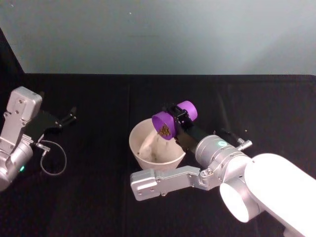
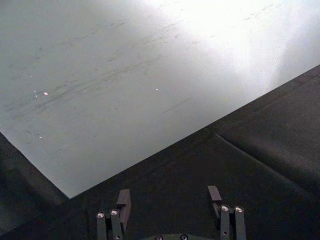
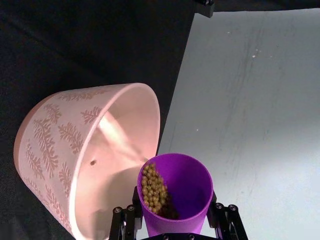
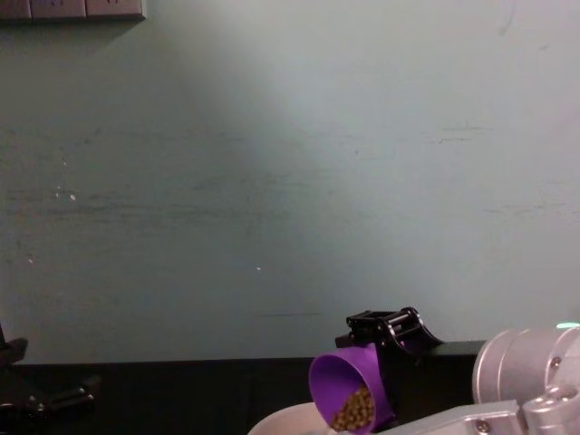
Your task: Pick up the cup and pour the mung beans from the cup into the bowl.
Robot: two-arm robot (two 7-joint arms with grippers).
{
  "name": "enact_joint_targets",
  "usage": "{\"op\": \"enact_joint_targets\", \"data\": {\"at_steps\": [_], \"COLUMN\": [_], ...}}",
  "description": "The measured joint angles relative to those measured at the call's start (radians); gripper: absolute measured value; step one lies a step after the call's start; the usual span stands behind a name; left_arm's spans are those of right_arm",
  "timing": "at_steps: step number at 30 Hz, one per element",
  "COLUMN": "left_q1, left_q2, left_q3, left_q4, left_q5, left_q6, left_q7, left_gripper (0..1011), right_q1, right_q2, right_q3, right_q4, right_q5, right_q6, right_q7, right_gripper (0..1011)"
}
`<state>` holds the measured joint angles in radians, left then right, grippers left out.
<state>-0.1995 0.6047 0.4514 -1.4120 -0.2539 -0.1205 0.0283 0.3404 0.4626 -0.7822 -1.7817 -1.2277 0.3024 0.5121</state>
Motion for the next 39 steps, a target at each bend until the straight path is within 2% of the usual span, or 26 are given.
{"op": "enact_joint_targets", "data": {"at_steps": [8, 29, 39], "left_q1": [0.000, 0.000, 0.000], "left_q2": [0.000, 0.000, 0.000], "left_q3": [0.000, 0.000, 0.000], "left_q4": [0.000, 0.000, 0.000], "left_q5": [0.000, 0.000, 0.000], "left_q6": [0.000, 0.000, 0.000], "left_q7": [0.000, 0.000, 0.000], "left_gripper": [1000, 1000, 1000], "right_q1": [-0.007, -0.011, -0.011], "right_q2": [-0.006, -0.017, -0.018], "right_q3": [0.007, 0.008, 0.008], "right_q4": [-0.004, 0.002, 0.004], "right_q5": [-0.032, -0.076, -0.081], "right_q6": [-0.009, -0.020, -0.021], "right_q7": [0.013, 0.029, 0.032], "right_gripper": [718, 718, 718]}}
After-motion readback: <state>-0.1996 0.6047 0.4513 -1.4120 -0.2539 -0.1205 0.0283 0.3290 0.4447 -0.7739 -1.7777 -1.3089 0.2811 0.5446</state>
